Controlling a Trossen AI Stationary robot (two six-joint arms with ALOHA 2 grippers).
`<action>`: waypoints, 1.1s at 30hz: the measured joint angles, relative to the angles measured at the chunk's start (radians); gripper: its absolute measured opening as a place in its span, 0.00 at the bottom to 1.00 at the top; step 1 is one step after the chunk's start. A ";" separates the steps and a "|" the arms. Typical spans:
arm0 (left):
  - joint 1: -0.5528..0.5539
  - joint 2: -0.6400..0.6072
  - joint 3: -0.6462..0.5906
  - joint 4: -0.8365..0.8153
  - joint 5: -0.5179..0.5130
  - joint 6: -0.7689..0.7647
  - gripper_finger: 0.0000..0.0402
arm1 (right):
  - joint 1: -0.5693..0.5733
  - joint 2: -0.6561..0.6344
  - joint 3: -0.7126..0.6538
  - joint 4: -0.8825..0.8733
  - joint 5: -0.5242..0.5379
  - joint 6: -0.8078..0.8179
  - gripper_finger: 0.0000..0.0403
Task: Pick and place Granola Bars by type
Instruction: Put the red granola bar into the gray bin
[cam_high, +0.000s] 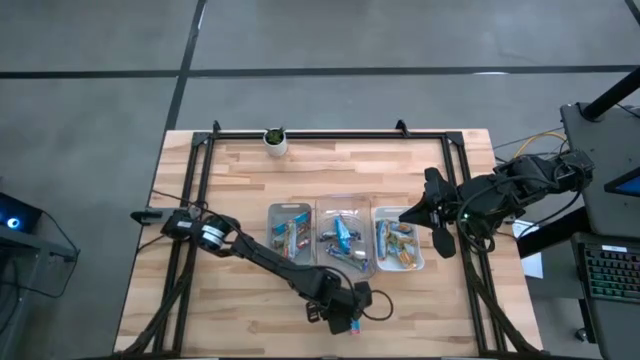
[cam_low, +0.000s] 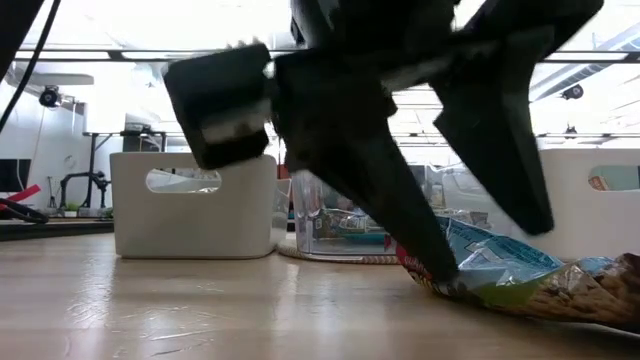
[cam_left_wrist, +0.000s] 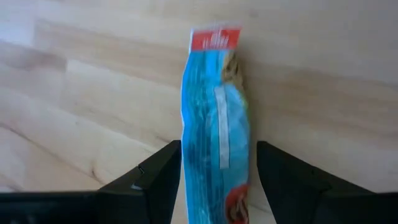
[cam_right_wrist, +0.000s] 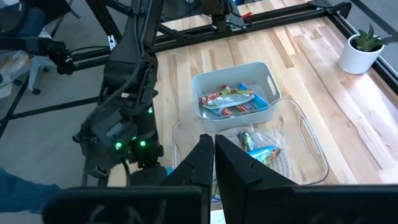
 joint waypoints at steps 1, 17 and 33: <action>0.001 0.002 -0.007 0.005 -0.009 -0.007 0.47 | 0.000 0.000 0.000 0.000 0.000 -0.001 0.02; 0.003 0.001 -0.044 0.030 -0.032 -0.066 0.47 | 0.000 0.000 0.000 0.000 0.020 0.001 0.02; 0.003 -0.002 -0.052 0.022 -0.007 -0.121 0.20 | 0.000 0.000 0.000 0.001 0.046 -0.013 0.02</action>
